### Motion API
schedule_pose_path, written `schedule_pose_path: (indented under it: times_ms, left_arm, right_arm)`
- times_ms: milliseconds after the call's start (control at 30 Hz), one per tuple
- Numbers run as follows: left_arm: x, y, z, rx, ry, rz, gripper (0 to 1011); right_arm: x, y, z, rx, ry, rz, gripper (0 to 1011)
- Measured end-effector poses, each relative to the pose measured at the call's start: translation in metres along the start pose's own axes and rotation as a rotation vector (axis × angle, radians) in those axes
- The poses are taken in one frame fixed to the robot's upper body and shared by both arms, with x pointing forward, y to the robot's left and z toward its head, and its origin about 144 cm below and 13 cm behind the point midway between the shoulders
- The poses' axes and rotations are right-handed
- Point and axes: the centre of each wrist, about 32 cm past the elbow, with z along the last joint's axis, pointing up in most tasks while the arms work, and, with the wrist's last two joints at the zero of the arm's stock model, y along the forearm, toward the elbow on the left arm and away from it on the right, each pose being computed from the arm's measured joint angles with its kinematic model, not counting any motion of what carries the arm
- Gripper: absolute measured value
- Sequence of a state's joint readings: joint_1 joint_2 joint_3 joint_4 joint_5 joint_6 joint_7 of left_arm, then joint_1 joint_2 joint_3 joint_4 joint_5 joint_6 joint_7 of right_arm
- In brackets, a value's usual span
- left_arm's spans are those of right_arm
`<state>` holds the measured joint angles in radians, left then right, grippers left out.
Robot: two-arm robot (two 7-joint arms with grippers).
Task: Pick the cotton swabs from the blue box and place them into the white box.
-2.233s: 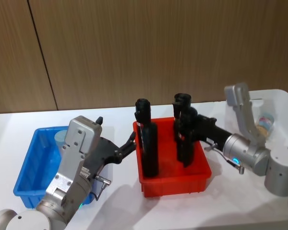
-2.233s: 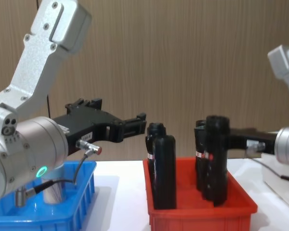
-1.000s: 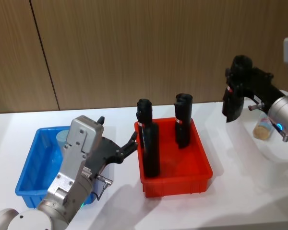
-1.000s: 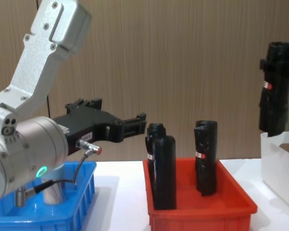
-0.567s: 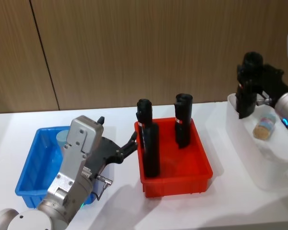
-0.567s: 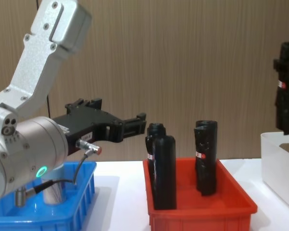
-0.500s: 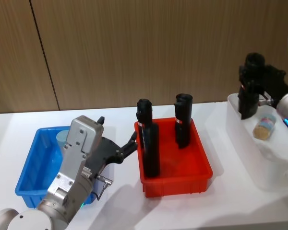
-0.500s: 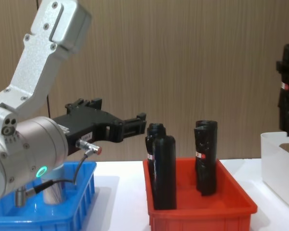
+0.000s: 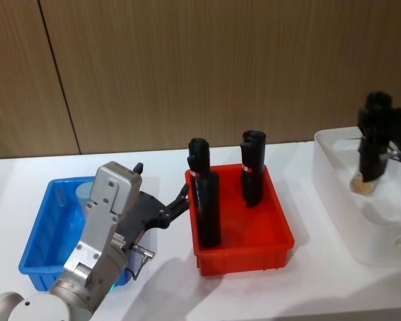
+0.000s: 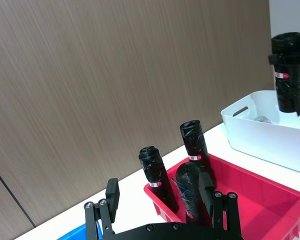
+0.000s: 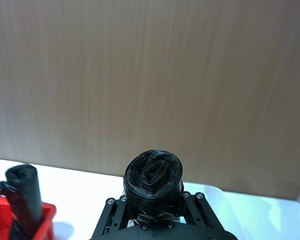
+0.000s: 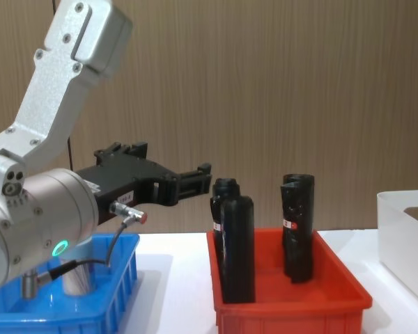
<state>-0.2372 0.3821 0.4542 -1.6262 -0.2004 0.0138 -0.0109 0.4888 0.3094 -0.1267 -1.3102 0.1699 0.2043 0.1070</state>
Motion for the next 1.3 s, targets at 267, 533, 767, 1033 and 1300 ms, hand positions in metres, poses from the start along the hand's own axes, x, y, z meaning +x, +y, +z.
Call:
schedule_pose_path:
  times_ms: [267,533,767,1033,1300]
  left_arm:
    - [0.000,0.000,0.000,0.000,0.000,0.000,1004]
    - [0.000,0.000,0.000,0.000,0.000,0.000,1004]
    - [0.000,0.000,0.000,0.000,0.000,0.000,1004]
    - [0.000,0.000,0.000,0.000,0.000,0.000,1004]
    - [0.000,0.000,0.000,0.000,0.000,0.000,1004]
  right_arm:
    - [0.013,-0.004,-0.013,-0.054,0.001,-0.048,411]
    - [0.021,-0.007,-0.022,-0.084,0.012,-0.069,411]
    - [0.026,-0.008,-0.029,-0.105,0.026,-0.079,415]
    - [0.031,-0.010,-0.036,-0.116,0.040,-0.085,625]
    - [0.034,-0.013,-0.039,-0.112,0.046,-0.088,850]
